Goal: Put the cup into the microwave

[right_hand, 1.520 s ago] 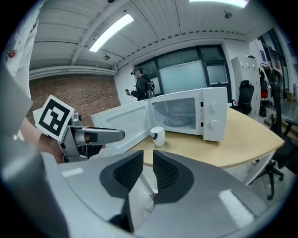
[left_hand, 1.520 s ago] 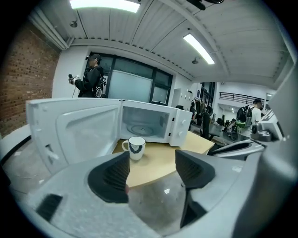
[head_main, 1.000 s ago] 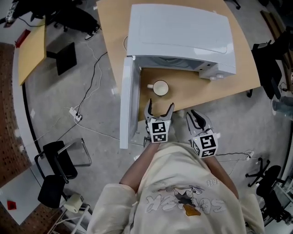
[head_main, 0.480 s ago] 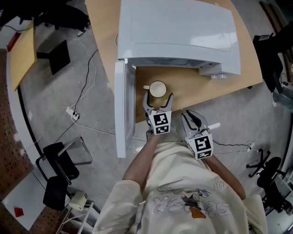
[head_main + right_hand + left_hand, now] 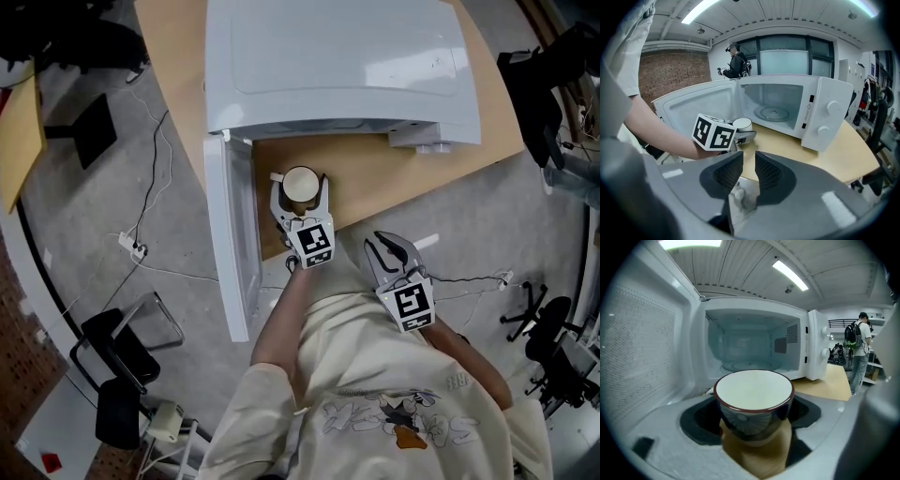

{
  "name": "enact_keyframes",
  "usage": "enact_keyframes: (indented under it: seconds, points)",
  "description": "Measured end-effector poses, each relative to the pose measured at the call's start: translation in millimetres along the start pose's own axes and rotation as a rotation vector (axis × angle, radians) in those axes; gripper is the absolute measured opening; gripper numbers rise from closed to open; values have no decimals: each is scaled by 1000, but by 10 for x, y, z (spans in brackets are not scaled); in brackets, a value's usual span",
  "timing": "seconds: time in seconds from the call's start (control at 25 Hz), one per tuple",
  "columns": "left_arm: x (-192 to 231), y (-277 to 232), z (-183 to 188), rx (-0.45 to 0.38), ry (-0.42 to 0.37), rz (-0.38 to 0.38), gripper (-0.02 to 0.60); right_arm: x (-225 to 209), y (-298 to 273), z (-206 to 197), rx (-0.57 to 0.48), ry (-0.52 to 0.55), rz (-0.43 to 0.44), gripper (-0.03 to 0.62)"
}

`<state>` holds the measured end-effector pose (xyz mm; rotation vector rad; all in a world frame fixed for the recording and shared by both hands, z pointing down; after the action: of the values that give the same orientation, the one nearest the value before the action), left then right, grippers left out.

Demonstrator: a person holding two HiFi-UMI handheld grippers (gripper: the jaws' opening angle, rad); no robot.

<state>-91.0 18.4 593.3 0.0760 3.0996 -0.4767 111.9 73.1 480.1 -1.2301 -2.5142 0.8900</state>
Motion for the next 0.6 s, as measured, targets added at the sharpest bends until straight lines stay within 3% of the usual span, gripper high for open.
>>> enact_keyframes:
  seconds: [0.36, 0.6]
  points:
    - [66, -74, 43, 1, 39, 5, 394, -18, 16, -35, 9, -10, -1, 86]
    - [38, -106, 279, -19, 17, -2, 394, -53, -21, 22, -9, -22, -3, 84]
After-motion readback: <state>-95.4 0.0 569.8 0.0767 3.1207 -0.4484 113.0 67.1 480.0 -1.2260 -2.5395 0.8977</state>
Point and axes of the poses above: the fingertips, and each gripper's own axes: y backward along the fingers, x to its left, z out of its top, the point moved 10 cm from there along y, backward along the fingers, and after that the axes turned 6 degrees about -x, right-handed, at the moved point
